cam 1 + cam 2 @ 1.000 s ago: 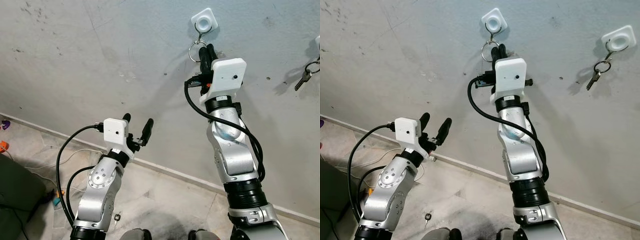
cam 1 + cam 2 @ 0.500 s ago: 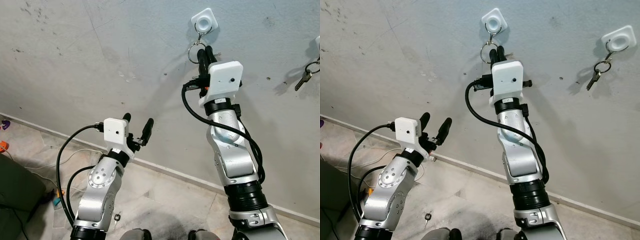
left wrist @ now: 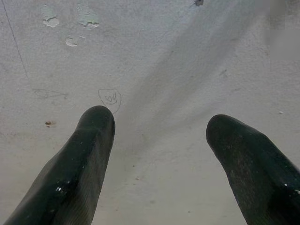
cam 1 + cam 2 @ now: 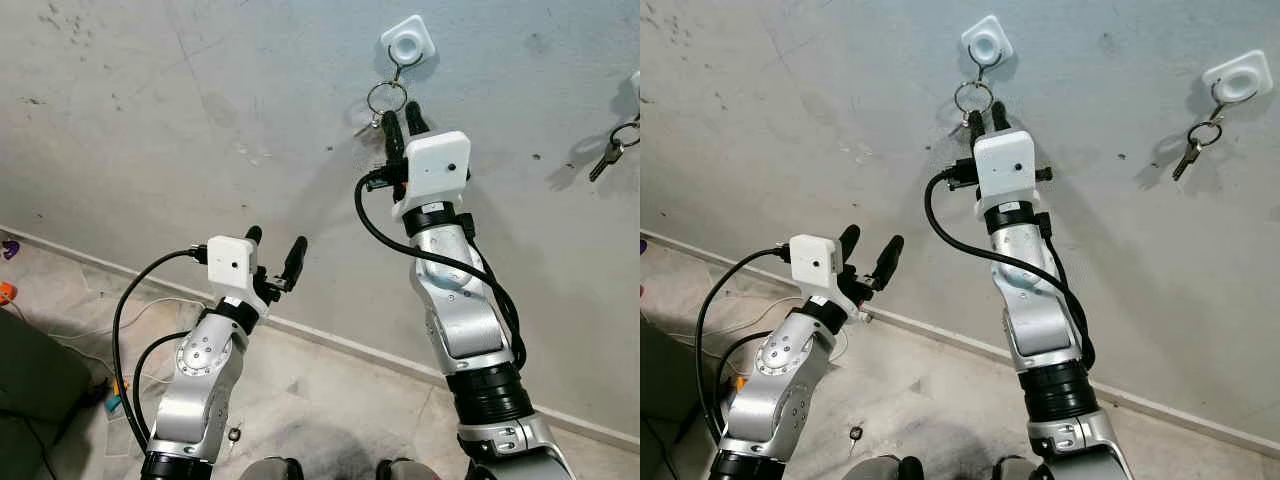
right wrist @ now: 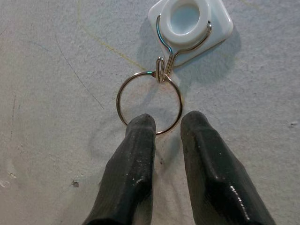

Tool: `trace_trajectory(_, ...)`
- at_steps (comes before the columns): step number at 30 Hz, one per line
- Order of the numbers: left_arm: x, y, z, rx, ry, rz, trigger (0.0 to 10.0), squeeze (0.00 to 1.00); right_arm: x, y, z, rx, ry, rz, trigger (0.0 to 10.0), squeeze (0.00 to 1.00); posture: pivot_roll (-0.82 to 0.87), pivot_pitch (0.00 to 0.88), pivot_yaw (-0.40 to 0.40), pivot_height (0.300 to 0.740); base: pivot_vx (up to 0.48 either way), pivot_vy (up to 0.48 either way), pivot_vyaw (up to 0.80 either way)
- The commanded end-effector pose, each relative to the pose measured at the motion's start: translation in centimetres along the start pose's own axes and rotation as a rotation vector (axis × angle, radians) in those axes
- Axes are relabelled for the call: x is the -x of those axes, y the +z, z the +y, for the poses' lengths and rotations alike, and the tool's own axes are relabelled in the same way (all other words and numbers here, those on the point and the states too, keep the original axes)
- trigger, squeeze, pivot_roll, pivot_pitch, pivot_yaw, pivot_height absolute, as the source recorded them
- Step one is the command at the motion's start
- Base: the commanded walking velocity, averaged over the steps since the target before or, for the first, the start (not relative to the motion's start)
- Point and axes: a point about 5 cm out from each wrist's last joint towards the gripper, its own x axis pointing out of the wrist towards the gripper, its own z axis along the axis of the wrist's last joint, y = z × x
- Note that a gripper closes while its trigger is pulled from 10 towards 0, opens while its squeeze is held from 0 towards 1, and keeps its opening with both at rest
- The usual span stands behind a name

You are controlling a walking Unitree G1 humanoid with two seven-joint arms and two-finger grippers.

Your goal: Hang keys on a hook

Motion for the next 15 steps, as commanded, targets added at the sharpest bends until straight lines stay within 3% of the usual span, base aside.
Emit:
trace_trajectory(1,0.04,-0.1,0.19,-0.019,-0.001,0.013,10.0,0.0,0.05,-0.04,0.45,-0.007,0.008,0.004,10.0,1.0,0.02,0.167,0.109,0.74,0.0,0.0,0.0)
trace_trajectory(15,0.38,-0.92,0.65,-0.032,0.01,0.042,10.0,0.0,0.9,-0.81,-0.05,0.006,0.002,0.028,10.0,1.0,0.02,0.164,0.112,0.74,0.0,0.0,0.0)
